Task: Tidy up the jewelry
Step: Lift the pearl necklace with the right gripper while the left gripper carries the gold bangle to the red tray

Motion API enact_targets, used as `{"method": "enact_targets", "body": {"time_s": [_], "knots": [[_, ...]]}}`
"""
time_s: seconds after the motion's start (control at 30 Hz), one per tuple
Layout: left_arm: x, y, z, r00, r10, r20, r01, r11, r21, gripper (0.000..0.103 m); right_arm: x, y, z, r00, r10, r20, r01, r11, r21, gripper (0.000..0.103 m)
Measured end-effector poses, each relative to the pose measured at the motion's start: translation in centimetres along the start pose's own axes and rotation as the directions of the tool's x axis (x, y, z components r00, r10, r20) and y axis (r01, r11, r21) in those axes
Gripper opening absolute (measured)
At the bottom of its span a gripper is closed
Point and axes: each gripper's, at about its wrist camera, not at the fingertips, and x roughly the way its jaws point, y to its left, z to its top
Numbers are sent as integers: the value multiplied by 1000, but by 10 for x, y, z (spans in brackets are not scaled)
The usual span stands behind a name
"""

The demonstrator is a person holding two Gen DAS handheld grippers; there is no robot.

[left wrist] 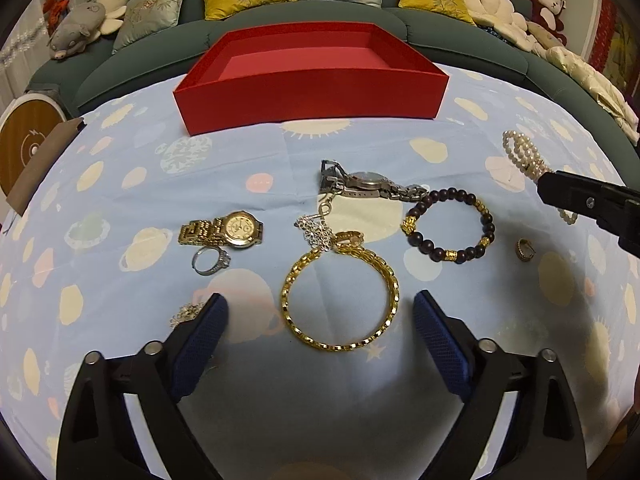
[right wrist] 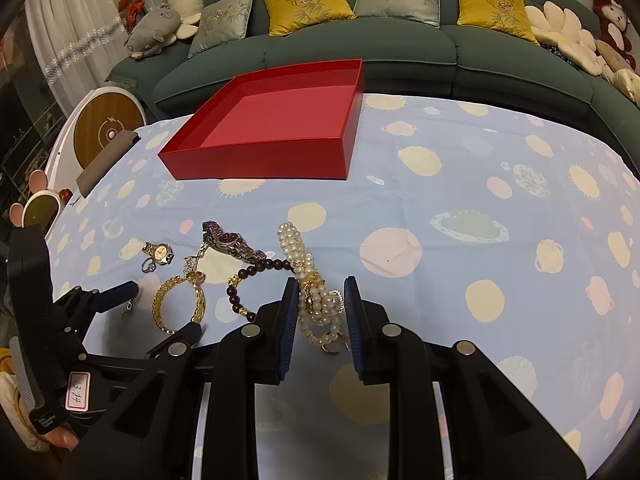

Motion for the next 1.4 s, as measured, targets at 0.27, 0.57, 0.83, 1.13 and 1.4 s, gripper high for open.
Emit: {"method": "enact_targets", "body": {"time_s": [0.27, 0.57, 0.83, 1.13, 1.4], "knots": [[-5, -4, -1, 999, -8, 38, 7, 1000, 22, 56, -2, -7, -1, 1000, -4, 4, 4, 1000, 10, 23], [-24, 3, -3, 997, -68, 42, 69, 998, -5, 56, -10, 0, 1, 1000, 5, 22, -5, 1000, -3, 23], [-60, 12, -3, 986, -144, 82, 146, 989, -29, 56, -23, 18, 9, 998, 44, 51, -43, 999, -26, 23], [-97, 36, 55, 977, -95, 190, 115, 988, -100, 56, -34, 36, 49, 990, 44, 133, -41, 999, -29, 23], [-87, 59, 142, 969, -39, 245, 72, 989, -128, 56, -9, 32, 126, 986, 34, 164, -37, 999, 15, 23]]}}
